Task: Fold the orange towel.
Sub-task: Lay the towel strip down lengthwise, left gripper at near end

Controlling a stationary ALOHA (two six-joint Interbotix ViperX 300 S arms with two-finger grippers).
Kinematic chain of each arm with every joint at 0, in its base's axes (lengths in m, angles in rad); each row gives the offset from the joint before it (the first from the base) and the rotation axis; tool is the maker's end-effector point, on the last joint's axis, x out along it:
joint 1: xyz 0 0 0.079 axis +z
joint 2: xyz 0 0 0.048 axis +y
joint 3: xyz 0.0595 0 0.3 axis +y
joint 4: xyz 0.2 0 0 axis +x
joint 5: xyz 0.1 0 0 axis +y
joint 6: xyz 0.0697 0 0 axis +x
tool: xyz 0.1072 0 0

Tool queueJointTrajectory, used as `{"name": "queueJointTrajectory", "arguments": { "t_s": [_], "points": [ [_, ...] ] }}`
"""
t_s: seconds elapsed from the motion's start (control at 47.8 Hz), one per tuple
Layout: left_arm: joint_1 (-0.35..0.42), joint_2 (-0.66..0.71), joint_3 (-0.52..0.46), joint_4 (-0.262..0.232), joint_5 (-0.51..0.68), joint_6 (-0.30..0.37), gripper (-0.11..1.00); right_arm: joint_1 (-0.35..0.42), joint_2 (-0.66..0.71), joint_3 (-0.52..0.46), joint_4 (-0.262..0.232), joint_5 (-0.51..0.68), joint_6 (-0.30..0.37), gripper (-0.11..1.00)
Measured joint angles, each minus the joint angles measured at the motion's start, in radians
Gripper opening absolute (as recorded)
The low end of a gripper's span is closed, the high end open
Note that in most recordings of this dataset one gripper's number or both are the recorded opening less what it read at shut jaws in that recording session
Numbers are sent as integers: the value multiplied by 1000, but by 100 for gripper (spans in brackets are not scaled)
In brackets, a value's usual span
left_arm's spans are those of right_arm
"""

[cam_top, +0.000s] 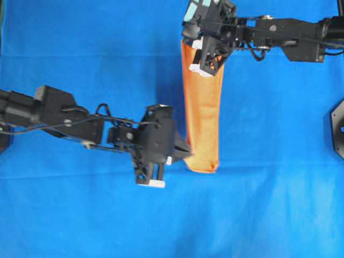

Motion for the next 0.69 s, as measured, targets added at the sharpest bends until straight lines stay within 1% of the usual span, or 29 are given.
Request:
{"name": "queueJointTrajectory", "arguments": {
  "t_s": [0.147,0.377,0.44,0.524,0.565,0.586,0.649,0.67,0.691],
  "points": [
    [-2,-14,31,0,-21,-8,1,-2,0,0,0,-11,0,1],
    [-2,-6,29,0,-31,-8,1,-2,0,5,-2,-15,0,1],
    [-2,-2,26,0,-31,-8,4,-2,0,9,-2,-25,0,1],
    [-6,0,23,0,-31,-8,18,-5,0,17,-3,-48,0,2],
    [-9,2,23,2,-31,-8,27,-9,0,18,-3,-60,-2,3],
    [-11,0,21,2,-32,-8,32,-11,0,20,-3,-66,-2,6],
    [-15,0,21,2,-32,-8,51,-20,0,23,-5,-80,-2,23],
    [-17,0,21,2,-32,-8,58,-25,0,25,-5,-84,-2,29],
    [-20,2,21,2,-32,-8,63,-32,0,26,-5,-87,-3,38]
  ]
}}
